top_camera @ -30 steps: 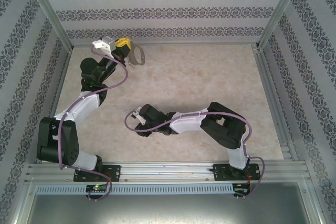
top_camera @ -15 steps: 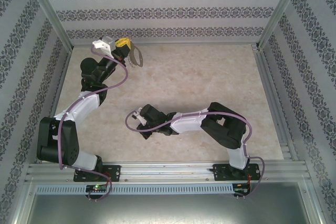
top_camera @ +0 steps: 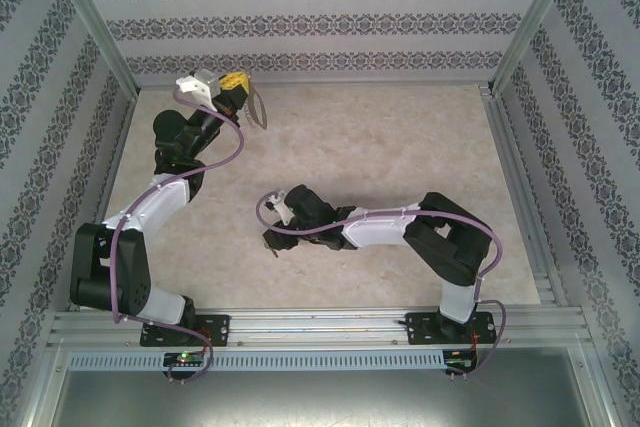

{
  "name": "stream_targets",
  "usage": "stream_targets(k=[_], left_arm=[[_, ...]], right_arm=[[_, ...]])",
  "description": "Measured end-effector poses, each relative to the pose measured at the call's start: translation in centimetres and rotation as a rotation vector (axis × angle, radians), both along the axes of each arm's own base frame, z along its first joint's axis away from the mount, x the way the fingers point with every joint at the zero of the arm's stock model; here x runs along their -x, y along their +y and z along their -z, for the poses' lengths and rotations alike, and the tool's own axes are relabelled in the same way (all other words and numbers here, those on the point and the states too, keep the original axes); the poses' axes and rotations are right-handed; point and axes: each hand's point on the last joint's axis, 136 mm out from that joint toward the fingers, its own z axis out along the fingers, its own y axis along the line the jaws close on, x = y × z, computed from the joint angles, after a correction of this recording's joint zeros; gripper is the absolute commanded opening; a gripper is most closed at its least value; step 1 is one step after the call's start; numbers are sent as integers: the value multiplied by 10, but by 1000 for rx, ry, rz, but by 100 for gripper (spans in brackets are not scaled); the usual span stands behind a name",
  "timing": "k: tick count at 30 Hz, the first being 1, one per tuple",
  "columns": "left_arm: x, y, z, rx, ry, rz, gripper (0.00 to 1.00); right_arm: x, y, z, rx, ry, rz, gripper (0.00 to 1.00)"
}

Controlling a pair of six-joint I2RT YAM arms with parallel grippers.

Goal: Put the keys on the keyring

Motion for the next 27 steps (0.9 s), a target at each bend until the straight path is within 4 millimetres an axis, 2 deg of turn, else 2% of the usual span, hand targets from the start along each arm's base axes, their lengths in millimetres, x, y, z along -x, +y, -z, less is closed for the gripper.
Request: stream_targets(k=[4, 13, 27], left_arm=[[0, 0, 0, 0, 0, 0, 0], [0, 0, 0, 0, 0, 0, 0], [0, 0, 0, 0, 0, 0, 0]], right_arm=[[6, 3, 1, -16, 40, -17, 39], [13, 6, 19, -3, 116, -30, 38], [10, 14, 24, -5, 131, -33, 37]])
